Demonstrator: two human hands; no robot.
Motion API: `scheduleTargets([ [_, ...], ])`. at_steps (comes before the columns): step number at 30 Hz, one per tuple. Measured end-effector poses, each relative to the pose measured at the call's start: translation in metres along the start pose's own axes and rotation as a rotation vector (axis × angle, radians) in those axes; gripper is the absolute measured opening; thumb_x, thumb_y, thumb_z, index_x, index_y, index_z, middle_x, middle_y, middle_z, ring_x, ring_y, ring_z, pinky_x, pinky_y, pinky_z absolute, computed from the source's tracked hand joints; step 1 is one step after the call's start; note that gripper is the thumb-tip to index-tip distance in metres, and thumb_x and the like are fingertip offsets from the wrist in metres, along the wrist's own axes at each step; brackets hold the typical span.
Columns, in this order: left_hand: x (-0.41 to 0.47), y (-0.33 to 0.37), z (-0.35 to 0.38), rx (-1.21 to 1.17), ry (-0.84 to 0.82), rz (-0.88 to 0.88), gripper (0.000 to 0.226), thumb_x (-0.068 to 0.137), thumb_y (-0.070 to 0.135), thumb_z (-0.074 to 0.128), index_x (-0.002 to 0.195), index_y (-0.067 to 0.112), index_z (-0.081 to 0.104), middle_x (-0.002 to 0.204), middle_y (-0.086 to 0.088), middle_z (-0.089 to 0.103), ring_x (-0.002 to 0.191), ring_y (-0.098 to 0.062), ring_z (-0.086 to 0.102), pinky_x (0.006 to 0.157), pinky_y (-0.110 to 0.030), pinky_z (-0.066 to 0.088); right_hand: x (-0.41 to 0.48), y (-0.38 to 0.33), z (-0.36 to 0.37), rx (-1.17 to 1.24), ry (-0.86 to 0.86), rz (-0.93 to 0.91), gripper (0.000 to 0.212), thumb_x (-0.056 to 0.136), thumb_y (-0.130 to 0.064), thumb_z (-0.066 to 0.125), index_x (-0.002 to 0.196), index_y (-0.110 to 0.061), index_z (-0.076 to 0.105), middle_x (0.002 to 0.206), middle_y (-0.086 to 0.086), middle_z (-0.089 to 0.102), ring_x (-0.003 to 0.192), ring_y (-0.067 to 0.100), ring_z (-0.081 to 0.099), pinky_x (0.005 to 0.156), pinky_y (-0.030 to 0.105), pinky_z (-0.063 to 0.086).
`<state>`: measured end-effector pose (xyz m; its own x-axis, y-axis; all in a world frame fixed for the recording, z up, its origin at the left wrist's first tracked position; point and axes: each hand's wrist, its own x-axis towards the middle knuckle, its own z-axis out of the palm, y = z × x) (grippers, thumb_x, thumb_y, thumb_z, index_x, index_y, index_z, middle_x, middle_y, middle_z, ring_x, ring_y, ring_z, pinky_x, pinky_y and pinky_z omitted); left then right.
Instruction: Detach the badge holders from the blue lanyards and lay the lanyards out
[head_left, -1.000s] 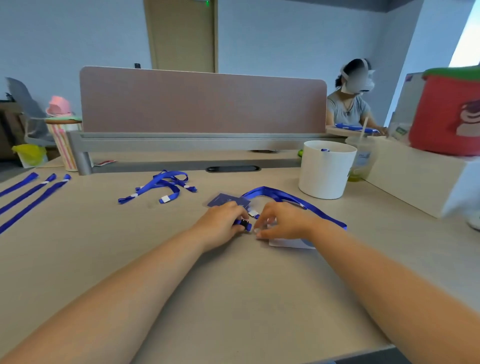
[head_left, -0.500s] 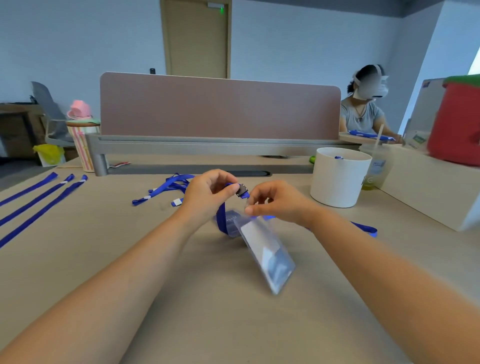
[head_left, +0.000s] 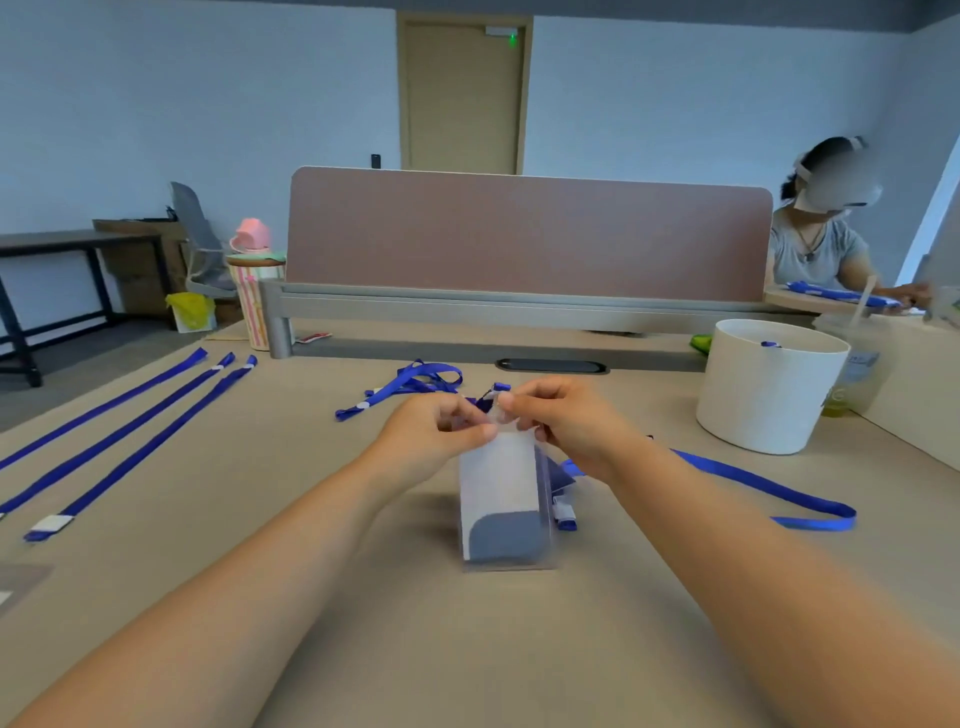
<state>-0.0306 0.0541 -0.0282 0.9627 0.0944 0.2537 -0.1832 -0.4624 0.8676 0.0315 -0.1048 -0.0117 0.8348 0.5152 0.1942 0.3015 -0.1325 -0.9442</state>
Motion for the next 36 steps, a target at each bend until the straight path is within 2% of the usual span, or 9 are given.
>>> scheduleTargets([
  [4, 0.002, 0.001, -0.008, -0.115, 0.059, -0.044, 0.009, 0.087, 0.020, 0.061, 0.079, 0.022, 0.062, 0.088, 0.007, 0.066, 0.088, -0.011, 0.056, 0.077, -0.024, 0.041, 0.011, -0.001, 0.004, -0.051, 0.070, -0.009, 0.020, 0.088, -0.021, 0.060, 0.068, -0.020, 0.062, 0.074, -0.002, 0.058, 0.073, 0.011, 0.048, 0.067, 0.024, 0.040],
  [6, 0.000, 0.002, -0.014, -0.093, 0.013, -0.035, 0.012, 0.086, 0.019, 0.063, 0.075, 0.024, 0.063, 0.077, 0.017, 0.066, 0.083, -0.008, 0.054, 0.074, -0.023, 0.038, 0.014, 0.001, 0.004, -0.024, 0.041, -0.054, 0.013, 0.088, -0.016, 0.059, 0.075, -0.020, 0.059, 0.087, -0.002, 0.062, 0.083, 0.012, 0.055, 0.072, 0.024, 0.043],
  [10, -0.007, 0.007, -0.031, 0.017, -0.100, -0.064, 0.019, 0.081, 0.023, 0.068, 0.065, 0.033, 0.069, 0.073, 0.014, 0.066, 0.076, -0.008, 0.055, 0.071, -0.026, 0.041, 0.023, 0.008, 0.003, 0.122, -0.284, -0.087, 0.030, 0.095, -0.002, 0.041, 0.098, -0.022, 0.063, 0.103, -0.010, 0.068, 0.105, 0.010, 0.061, 0.094, 0.030, 0.045],
  [15, -0.011, 0.013, -0.048, 0.246, -0.132, -0.036, 0.008, 0.077, 0.024, 0.072, 0.069, 0.023, 0.071, 0.077, -0.012, 0.058, 0.074, -0.013, 0.048, 0.069, -0.025, 0.038, 0.027, 0.012, 0.015, 0.109, -0.549, 0.022, 0.024, 0.079, -0.009, 0.048, 0.094, -0.015, 0.066, 0.094, -0.004, 0.068, 0.093, 0.008, 0.062, 0.084, 0.020, 0.048],
  [18, -0.011, 0.011, -0.054, 0.374, -0.184, -0.030, 0.012, 0.073, 0.036, 0.074, 0.078, 0.025, 0.071, 0.087, -0.019, 0.061, 0.082, -0.030, 0.052, 0.077, -0.037, 0.044, 0.024, 0.017, 0.015, 0.081, -0.594, 0.038, 0.020, 0.075, -0.013, 0.048, 0.086, -0.011, 0.065, 0.076, -0.009, 0.068, 0.080, 0.007, 0.062, 0.079, 0.017, 0.048],
  [25, -0.012, 0.007, -0.053, 0.507, -0.253, -0.020, 0.014, 0.071, 0.046, 0.072, 0.076, 0.034, 0.068, 0.096, -0.011, 0.066, 0.096, -0.025, 0.058, 0.090, -0.041, 0.046, 0.012, 0.008, 0.007, -0.131, -0.577, -0.061, 0.023, 0.089, -0.001, 0.055, 0.081, -0.017, 0.068, 0.067, -0.012, 0.067, 0.069, 0.001, 0.060, 0.073, 0.014, 0.048],
  [28, -0.012, 0.008, -0.051, 0.519, -0.238, 0.007, 0.021, 0.067, 0.051, 0.072, 0.077, 0.034, 0.068, 0.093, -0.013, 0.065, 0.090, -0.026, 0.057, 0.081, -0.041, 0.048, 0.010, 0.001, 0.006, -0.174, -0.565, -0.073, 0.023, 0.089, -0.001, 0.053, 0.081, -0.017, 0.067, 0.066, -0.010, 0.065, 0.065, 0.006, 0.060, 0.071, 0.018, 0.050],
  [32, -0.013, 0.009, -0.049, 0.479, -0.156, 0.034, 0.023, 0.070, 0.038, 0.077, 0.084, 0.032, 0.060, 0.068, 0.008, 0.055, 0.063, -0.004, 0.046, 0.059, -0.020, 0.037, 0.007, -0.004, 0.008, -0.239, -0.526, -0.064, 0.024, 0.089, -0.001, 0.054, 0.078, -0.019, 0.066, 0.064, -0.011, 0.060, 0.057, 0.005, 0.050, 0.059, 0.016, 0.044],
  [36, -0.013, 0.005, -0.045, 0.503, -0.119, 0.007, 0.037, 0.068, 0.041, 0.077, 0.093, 0.034, 0.051, 0.073, 0.009, 0.056, 0.071, 0.002, 0.047, 0.069, -0.025, 0.041, 0.006, -0.003, 0.007, -0.322, -0.502, -0.062, 0.017, 0.086, -0.008, 0.062, 0.079, -0.022, 0.068, 0.070, -0.007, 0.062, 0.066, 0.010, 0.051, 0.072, 0.027, 0.045],
])
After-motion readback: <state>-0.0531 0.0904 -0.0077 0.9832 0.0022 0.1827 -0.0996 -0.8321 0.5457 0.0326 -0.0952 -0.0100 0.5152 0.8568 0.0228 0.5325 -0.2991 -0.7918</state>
